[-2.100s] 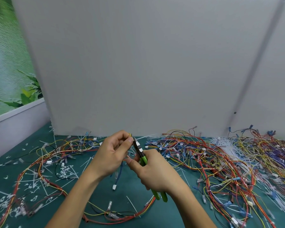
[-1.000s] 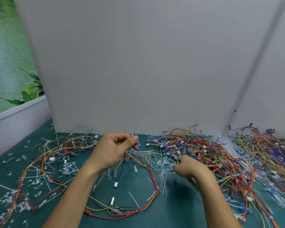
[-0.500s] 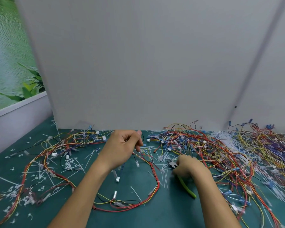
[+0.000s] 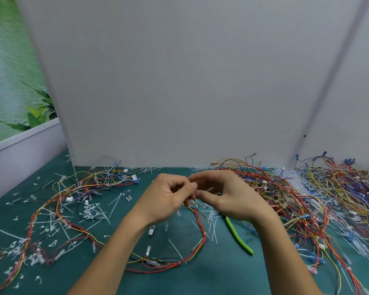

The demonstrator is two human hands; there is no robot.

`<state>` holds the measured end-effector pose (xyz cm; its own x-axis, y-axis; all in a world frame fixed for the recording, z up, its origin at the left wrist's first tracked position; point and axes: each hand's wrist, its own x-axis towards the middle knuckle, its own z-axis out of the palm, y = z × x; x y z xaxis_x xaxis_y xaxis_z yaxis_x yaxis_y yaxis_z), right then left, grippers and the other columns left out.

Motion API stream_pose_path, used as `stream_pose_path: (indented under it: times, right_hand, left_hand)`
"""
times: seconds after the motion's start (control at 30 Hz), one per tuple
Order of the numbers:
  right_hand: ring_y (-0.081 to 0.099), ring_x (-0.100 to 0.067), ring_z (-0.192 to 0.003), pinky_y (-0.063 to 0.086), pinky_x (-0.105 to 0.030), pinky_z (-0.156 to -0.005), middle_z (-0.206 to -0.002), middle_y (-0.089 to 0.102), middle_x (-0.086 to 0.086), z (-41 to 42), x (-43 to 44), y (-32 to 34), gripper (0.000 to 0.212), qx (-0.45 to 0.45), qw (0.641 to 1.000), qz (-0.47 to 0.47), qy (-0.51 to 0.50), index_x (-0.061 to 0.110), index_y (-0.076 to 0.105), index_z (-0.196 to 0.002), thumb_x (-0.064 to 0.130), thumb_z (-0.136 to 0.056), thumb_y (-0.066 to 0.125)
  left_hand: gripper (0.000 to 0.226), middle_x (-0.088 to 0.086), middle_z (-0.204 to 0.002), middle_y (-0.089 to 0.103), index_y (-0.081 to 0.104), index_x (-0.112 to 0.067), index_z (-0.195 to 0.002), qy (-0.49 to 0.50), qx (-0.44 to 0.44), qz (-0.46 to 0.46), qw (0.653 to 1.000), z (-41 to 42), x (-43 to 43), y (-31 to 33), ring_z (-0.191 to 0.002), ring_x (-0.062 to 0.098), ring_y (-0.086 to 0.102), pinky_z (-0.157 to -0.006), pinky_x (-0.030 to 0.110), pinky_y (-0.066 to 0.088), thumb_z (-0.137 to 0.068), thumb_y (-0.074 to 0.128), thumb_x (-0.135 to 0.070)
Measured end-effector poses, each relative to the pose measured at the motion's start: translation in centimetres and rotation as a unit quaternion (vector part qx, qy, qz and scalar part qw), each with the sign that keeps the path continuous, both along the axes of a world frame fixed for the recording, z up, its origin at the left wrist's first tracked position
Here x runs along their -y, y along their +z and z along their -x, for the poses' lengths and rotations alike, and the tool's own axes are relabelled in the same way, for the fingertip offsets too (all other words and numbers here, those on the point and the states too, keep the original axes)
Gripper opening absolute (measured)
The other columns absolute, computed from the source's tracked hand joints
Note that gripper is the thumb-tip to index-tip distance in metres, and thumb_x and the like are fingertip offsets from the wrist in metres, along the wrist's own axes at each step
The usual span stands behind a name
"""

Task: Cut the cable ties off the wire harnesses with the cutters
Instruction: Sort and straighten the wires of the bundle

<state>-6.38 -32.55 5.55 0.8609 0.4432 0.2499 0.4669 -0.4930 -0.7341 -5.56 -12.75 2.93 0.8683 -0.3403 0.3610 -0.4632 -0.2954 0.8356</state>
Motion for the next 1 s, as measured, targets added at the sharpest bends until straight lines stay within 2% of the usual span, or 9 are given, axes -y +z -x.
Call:
stream_pose_path:
  times: [0.17, 0.27, 0.37, 0.43, 0.53, 0.67, 0.77, 0.83, 1.0]
  right_hand:
    - [0.072, -0.005, -0.105, 0.057, -0.028, -0.096, -0.112, 0.078, 0.009, 0.0, 0.4, -0.1, 0.026, -0.028, 0.998, -0.055, 0.018, 0.017, 0.072, -0.127, 0.022, -0.102, 0.065]
    - [0.073, -0.007, -0.106, 0.058, -0.029, -0.096, -0.112, 0.078, 0.007, -0.3, 0.3, -0.4, 0.028, -0.032, 0.997, -0.072, 0.002, 0.015, 0.073, -0.125, 0.026, -0.099, 0.069]
    - [0.077, -0.014, -0.092, 0.06, -0.029, -0.088, -0.099, 0.08, -0.002, -0.8, 0.1, -0.8, 0.021, -0.03, 0.994, -0.105, -0.03, 0.008, 0.075, -0.118, 0.013, -0.098, 0.07]
    - [0.077, -0.023, -0.086, 0.062, -0.032, -0.083, -0.092, 0.079, -0.011, -0.9, 0.2, -0.9, 0.018, -0.053, 0.988, -0.14, -0.029, 0.002, 0.074, -0.113, 0.004, -0.096, 0.071]
    - [0.078, -0.027, -0.08, 0.062, -0.03, -0.076, -0.087, 0.079, -0.014, -0.9, 0.5, -0.8, 0.021, -0.083, 0.98, -0.18, -0.028, 0.002, 0.072, -0.111, 0.003, -0.09, 0.076]
    - [0.078, -0.026, -0.076, 0.062, -0.029, -0.07, -0.082, 0.079, -0.013, -0.8, 0.7, -0.6, 0.029, -0.096, 0.978, -0.183, -0.035, 0.003, 0.073, -0.109, 0.01, -0.083, 0.085]
    - [0.077, -0.025, -0.073, 0.062, -0.029, -0.069, -0.081, 0.079, -0.012, -0.9, 0.7, -0.5, 0.033, -0.091, 0.979, -0.18, -0.039, 0.005, 0.073, -0.105, 0.017, -0.079, 0.089]
    - [0.077, -0.025, -0.072, 0.06, -0.027, -0.067, -0.08, 0.079, -0.013, -0.8, 0.7, -0.5, 0.032, -0.09, 0.977, -0.189, -0.038, 0.006, 0.074, -0.102, 0.019, -0.077, 0.09]
    - [0.076, -0.026, -0.073, 0.059, -0.026, -0.067, -0.083, 0.078, -0.016, -0.9, 0.3, -0.6, 0.026, -0.091, 0.967, -0.238, -0.022, 0.008, 0.075, -0.098, 0.016, -0.078, 0.089]
  left_hand:
    - [0.035, -0.001, -0.071, 0.067, 0.076, -0.031, -0.084, 0.001, 0.038, -0.063, 0.997, 0.3, -0.6, 0.3, -0.064, 0.018, 0.057, -0.062, 0.036, 0.046, -0.091, 0.055, -0.059]
    - [0.038, -0.008, -0.087, 0.071, 0.076, -0.04, -0.09, 0.008, 0.031, -0.088, 0.996, 0.5, -1.1, 0.7, -0.082, 0.011, 0.061, -0.075, 0.028, 0.048, -0.081, 0.055, -0.071]
    - [0.037, -0.01, -0.087, 0.076, 0.077, -0.034, -0.088, 0.006, 0.023, -0.082, 0.996, 0.5, -1.4, 1.1, -0.084, 0.014, 0.068, -0.078, 0.032, 0.052, -0.089, 0.055, -0.063]
    - [0.036, -0.008, -0.078, 0.076, 0.076, -0.024, -0.08, 0.059, 0.014, -0.049, 0.997, 0.0, -1.6, 0.9, -0.077, 0.016, 0.072, -0.073, 0.036, 0.054, -0.098, 0.058, -0.05]
    - [0.03, -0.006, -0.068, 0.074, 0.072, -0.02, -0.073, 0.175, -0.003, -0.014, 0.985, -1.6, -2.2, 0.1, -0.062, 0.008, 0.067, -0.066, 0.03, 0.053, -0.1, 0.061, -0.025]
    - [0.01, -0.009, -0.076, 0.073, 0.069, -0.023, -0.086, 0.24, -0.022, -0.092, 0.966, -2.9, -3.4, -0.8, -0.062, 0.004, 0.063, -0.072, 0.03, 0.054, -0.093, 0.065, -0.017]
    - [0.021, -0.015, -0.09, 0.07, 0.067, -0.027, -0.105, 0.227, -0.032, -0.152, 0.961, -2.9, -3.8, -0.9, -0.07, 0.006, 0.064, -0.078, 0.029, 0.054, -0.086, 0.073, -0.02]
    - [0.034, -0.017, -0.1, 0.069, 0.066, -0.032, -0.113, 0.19, -0.035, -0.177, 0.965, -2.6, -3.8, -0.8, -0.077, 0.003, 0.066, -0.073, 0.017, 0.049, -0.082, 0.079, -0.024]
    - [0.036, -0.024, -0.114, 0.062, 0.068, -0.04, -0.115, 0.128, -0.01, -0.22, 0.967, -2.1, -2.9, -1.4, -0.103, -0.002, 0.058, -0.076, 0.005, 0.035, -0.082, 0.081, -0.041]
